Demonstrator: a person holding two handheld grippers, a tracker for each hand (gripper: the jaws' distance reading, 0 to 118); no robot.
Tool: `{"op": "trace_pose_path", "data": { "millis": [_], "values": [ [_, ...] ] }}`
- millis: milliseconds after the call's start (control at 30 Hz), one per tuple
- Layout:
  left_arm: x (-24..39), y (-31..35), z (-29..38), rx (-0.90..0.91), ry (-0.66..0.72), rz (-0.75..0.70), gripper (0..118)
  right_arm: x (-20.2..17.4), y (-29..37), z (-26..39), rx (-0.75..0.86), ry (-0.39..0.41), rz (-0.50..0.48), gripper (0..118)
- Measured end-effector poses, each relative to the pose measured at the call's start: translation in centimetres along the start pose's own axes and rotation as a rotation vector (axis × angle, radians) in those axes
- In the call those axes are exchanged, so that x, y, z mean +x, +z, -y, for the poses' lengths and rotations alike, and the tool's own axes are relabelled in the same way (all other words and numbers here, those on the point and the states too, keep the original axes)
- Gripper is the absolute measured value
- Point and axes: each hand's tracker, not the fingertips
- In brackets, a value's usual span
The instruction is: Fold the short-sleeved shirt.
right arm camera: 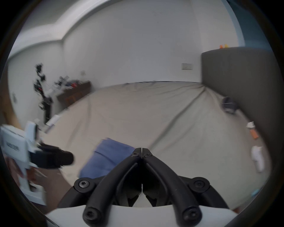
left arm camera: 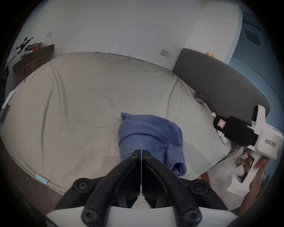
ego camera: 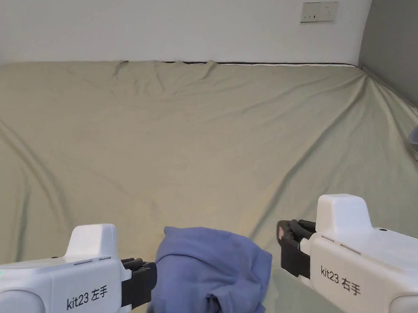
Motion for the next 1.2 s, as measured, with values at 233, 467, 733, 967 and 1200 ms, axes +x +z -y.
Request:
{"op": "trace_pose_path", "data": {
  "millis": [233, 467, 733, 967, 1200],
  "values": [
    [-2.6, -1.4, -0.4, -0.023, 0.036, -0.079, 0, 3.7, -10.2, 6.0, -0.224, -0.498, -0.341, 0],
    [-4.4, -6.4, -2.2, -0.103, 0.132, -0.051, 43, 5.7, -13.3, 10.7, -0.31, -0.564, -0.307, 0],
    [-3.7, -12.4, -2.8, -0.238, 0.203, 0.185, 112, 5.3, -13.2, 10.2, -0.31, -0.493, -0.309, 0],
    [-3.1, -14.4, -4.7, -0.318, 0.082, 0.192, 55, 4.7, -11.1, 7.9, -0.316, -0.396, -0.234, 0],
    [-4.9, -12.0, -7.8, -0.338, -0.101, 0.099, 51, 5.8, -7.7, 4.9, -0.187, -0.367, -0.211, 0]
  ]
}}
